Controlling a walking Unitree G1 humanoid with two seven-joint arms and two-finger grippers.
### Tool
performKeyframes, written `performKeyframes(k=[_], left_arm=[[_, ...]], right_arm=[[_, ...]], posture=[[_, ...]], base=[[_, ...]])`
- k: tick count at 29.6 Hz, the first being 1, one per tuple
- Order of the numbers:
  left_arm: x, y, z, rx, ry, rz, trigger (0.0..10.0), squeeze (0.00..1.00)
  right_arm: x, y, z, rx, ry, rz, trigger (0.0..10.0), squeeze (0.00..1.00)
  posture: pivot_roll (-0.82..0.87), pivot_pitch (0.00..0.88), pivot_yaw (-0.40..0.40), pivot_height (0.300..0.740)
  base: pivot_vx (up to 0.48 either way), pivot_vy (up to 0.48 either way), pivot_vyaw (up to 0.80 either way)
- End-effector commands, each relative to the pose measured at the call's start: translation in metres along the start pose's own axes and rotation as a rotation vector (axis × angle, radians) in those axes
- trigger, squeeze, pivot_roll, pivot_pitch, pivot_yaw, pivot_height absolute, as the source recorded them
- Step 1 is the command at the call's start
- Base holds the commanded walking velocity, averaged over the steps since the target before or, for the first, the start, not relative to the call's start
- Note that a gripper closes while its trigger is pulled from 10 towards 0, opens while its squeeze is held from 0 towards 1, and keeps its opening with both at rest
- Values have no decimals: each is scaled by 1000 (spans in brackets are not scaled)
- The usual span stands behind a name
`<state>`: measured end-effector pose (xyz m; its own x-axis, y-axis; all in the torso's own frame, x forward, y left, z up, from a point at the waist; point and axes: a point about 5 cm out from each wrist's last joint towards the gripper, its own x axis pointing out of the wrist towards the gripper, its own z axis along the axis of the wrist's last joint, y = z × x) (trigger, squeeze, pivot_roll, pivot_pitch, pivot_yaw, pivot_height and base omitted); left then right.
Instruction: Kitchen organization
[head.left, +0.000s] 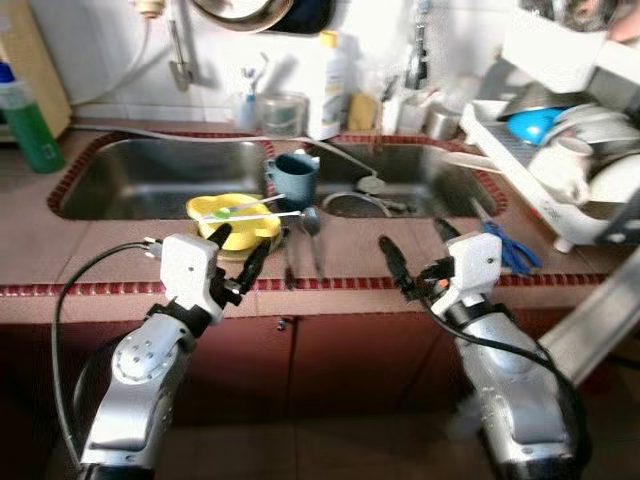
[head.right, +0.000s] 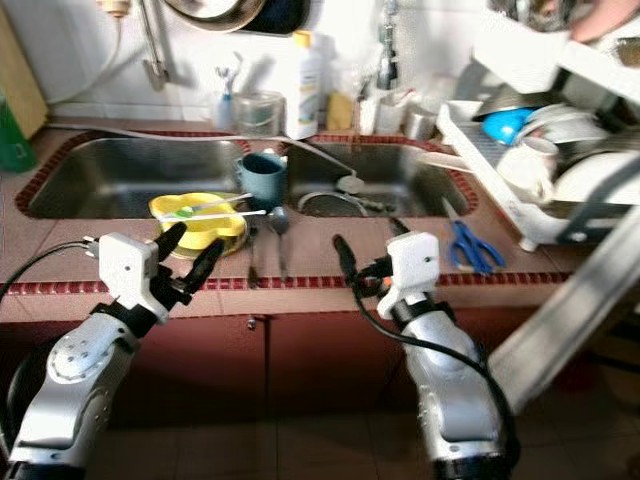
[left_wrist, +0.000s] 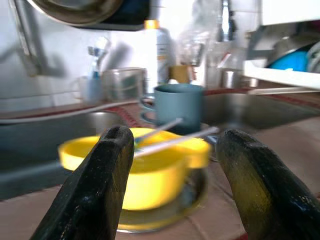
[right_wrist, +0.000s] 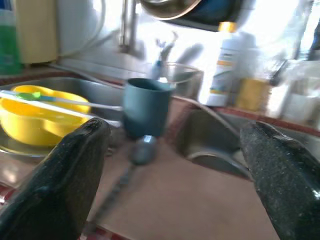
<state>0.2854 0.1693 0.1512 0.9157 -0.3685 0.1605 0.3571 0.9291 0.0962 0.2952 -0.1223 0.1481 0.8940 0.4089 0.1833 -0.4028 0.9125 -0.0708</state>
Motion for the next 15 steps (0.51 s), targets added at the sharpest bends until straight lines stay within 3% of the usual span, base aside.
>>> performKeyframes(k=[1,6,11,15], left_arm=[[5,-7,4,-2,-23,-34,10000,0],[7,-7,8,3,-38,-49,10000,0],[10,-5,15,-21,-60,-62,10000,0],[14,-1,24,20,-85,-82,10000,0]], right_arm=[[-4,-12,4,-21,-7,-31,10000,0],[-4,-13,4,-27,-6,-27,10000,0],[-4,-13,5,-39,-8,-19,10000,0],[-4,-15,6,-40,-9,-23,10000,0]], posture=[[-38,0,-29,703],[-39,0,-30,703],[-41,0,-29,703],[-44,2,-21,703]], base=[[285,0,0],[280,0,0],[0,0,0],[0,0,0]])
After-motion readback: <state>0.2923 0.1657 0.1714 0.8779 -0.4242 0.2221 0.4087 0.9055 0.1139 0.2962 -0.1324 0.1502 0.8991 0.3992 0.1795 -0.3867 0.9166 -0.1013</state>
